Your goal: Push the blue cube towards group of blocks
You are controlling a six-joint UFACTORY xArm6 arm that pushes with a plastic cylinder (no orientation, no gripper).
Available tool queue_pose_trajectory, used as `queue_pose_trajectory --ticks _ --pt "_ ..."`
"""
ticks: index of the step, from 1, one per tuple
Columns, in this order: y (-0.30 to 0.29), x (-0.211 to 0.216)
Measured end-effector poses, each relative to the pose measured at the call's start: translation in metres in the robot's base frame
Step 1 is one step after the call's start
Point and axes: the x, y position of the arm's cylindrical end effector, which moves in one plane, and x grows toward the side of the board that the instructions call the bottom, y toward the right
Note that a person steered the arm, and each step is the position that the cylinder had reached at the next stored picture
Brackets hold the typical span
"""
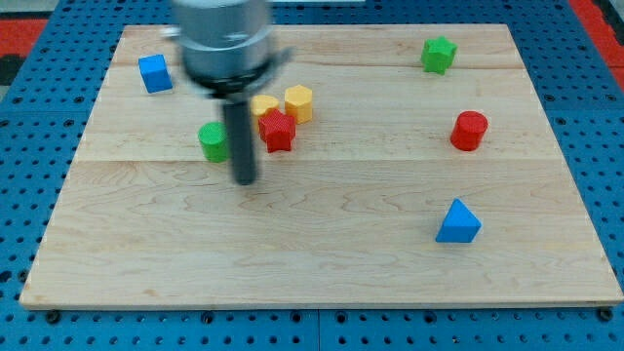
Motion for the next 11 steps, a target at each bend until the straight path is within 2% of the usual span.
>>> queue_pose_trajectory --ticks 1,2,3,5,6,7,8,9,10,11 --pt "-0.017 -0.033" --pt "0.047 -0.034" --pt "-0.003 -0.036" --pt "-0.157 -0.137" --pt "-0.13 -0.182" --pt "-0.052 -0.138" --pt "-0.048 -0.154" --pt "-0.041 -0.188" --pt "-0.032 -0.173" --pt "-0.043 -0.209"
